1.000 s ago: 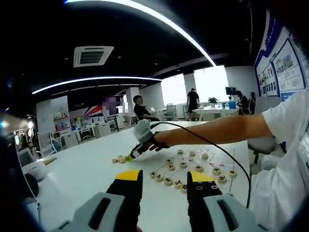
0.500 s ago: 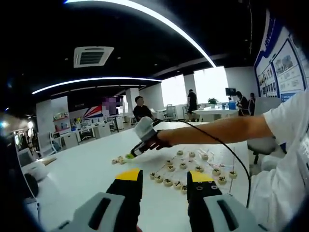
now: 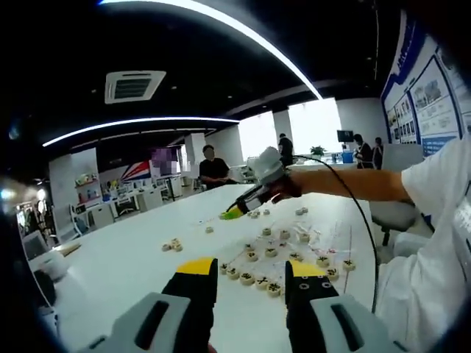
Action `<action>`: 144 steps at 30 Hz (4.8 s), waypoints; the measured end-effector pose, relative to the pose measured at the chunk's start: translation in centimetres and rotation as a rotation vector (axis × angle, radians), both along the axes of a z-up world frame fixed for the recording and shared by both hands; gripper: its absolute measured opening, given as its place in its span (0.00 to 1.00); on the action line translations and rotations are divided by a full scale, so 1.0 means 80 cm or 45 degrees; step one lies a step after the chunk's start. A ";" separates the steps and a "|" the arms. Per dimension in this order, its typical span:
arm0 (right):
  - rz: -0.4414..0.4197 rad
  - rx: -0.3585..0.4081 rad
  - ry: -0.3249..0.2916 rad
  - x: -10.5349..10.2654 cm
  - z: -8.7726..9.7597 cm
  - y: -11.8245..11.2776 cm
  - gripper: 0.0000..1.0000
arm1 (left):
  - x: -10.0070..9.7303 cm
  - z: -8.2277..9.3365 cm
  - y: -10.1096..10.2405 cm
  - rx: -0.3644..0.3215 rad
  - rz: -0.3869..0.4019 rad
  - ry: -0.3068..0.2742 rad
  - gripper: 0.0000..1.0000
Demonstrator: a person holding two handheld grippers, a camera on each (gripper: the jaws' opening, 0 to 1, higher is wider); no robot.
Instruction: Pick up the chess pieces one by one and place each piece onto its starting position on the chessboard, setting the pieces on their correct points until all the chess pieces are arranged in the starting layout
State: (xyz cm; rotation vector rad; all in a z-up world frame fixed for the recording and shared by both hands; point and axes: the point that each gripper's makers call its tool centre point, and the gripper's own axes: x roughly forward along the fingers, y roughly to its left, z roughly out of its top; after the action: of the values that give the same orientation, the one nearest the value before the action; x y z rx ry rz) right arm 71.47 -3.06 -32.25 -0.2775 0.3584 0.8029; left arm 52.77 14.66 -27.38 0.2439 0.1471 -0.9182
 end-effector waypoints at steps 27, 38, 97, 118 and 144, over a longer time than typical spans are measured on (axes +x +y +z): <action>0.508 -0.145 0.093 -0.245 -0.051 -0.085 0.17 | -0.048 0.003 -0.034 -0.075 -0.256 0.040 0.38; 0.593 -0.235 0.172 -0.265 -0.081 -0.085 0.17 | -0.061 0.007 -0.033 -0.059 -0.302 -0.010 0.37; 0.003 0.006 0.157 0.006 -0.040 0.074 0.33 | -0.056 0.024 -0.014 -0.088 -0.238 -0.052 0.36; -0.392 -0.151 0.010 0.212 -0.098 0.086 0.30 | -0.046 0.027 -0.001 -0.074 -0.188 -0.075 0.36; -0.313 -0.028 0.063 0.221 -0.101 0.131 0.18 | -0.041 0.028 0.005 -0.080 -0.172 -0.084 0.35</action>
State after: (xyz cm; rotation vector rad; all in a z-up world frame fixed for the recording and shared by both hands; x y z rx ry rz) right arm 89.17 7.44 -40.37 -0.2292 0.4392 0.5654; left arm 49.50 15.08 -25.17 0.2271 0.0412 -1.0462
